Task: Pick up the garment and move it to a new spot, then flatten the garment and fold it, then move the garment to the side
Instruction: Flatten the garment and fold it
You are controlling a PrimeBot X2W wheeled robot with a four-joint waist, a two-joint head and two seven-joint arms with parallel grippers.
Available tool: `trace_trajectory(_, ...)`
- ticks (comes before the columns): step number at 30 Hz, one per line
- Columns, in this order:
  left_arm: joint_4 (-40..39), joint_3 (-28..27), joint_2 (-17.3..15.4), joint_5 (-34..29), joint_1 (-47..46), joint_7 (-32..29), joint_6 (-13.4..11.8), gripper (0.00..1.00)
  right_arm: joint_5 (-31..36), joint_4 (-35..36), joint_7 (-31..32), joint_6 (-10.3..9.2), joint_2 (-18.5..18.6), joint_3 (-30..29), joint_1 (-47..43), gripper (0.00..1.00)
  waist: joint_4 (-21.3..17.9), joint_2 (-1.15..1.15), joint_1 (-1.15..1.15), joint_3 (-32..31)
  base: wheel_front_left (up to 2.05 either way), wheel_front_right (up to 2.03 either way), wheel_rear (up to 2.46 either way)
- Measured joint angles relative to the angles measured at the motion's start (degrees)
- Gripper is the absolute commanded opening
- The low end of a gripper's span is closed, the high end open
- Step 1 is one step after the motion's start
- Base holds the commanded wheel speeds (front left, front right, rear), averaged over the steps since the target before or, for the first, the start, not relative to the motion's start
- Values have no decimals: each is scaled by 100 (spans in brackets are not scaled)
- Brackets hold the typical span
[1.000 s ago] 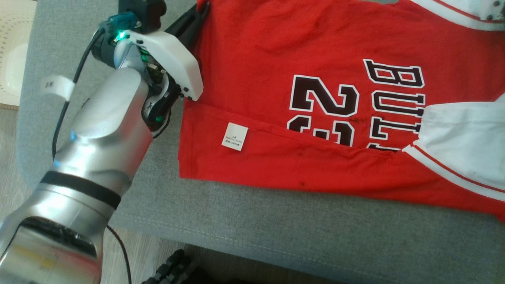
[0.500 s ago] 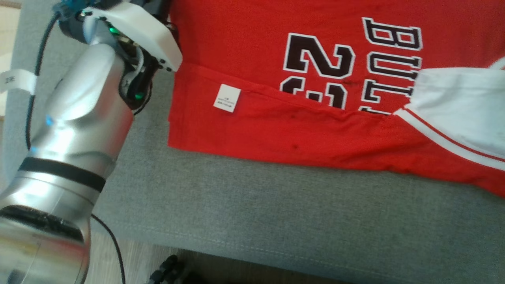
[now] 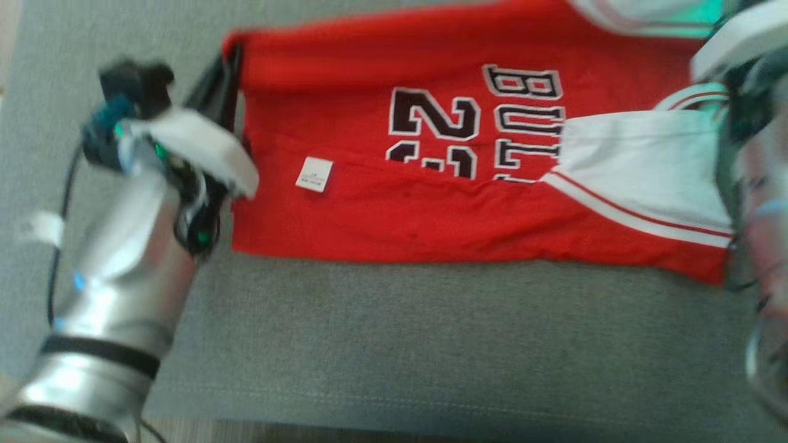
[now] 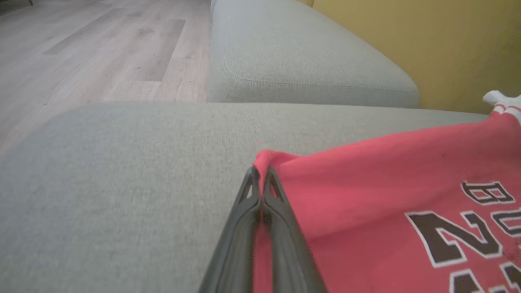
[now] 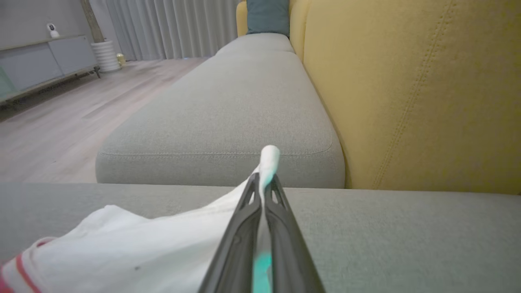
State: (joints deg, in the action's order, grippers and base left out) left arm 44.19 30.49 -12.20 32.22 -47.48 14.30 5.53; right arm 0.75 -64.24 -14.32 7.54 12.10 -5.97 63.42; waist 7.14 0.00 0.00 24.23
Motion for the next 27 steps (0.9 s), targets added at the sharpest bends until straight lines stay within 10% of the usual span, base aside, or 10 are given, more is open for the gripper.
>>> trace_trajectory(12,167,-403,207,-204,1385,-1,-85,0,-2402,1668,68,0,10,1366,-2487,0,-472,0,0,-811,0,0,0)
trace_trajectory(21,129,-859,405,-602,1864,-1,-237,0,-2926,2337,381,0,107,1523,-3371,0,-637,0,0,-1037,0,0,0)
trace_trajectory(23,-31,-960,414,-787,1976,-1,-371,93,-2924,2320,482,0,105,1481,-3457,92,-610,0,0,-1041,0,0,0)
trace_trajectory(27,-400,-1291,590,-1033,2265,-1,-592,100,-2900,2299,476,0,45,1327,-3548,100,-523,0,0,-1072,0,0,0)
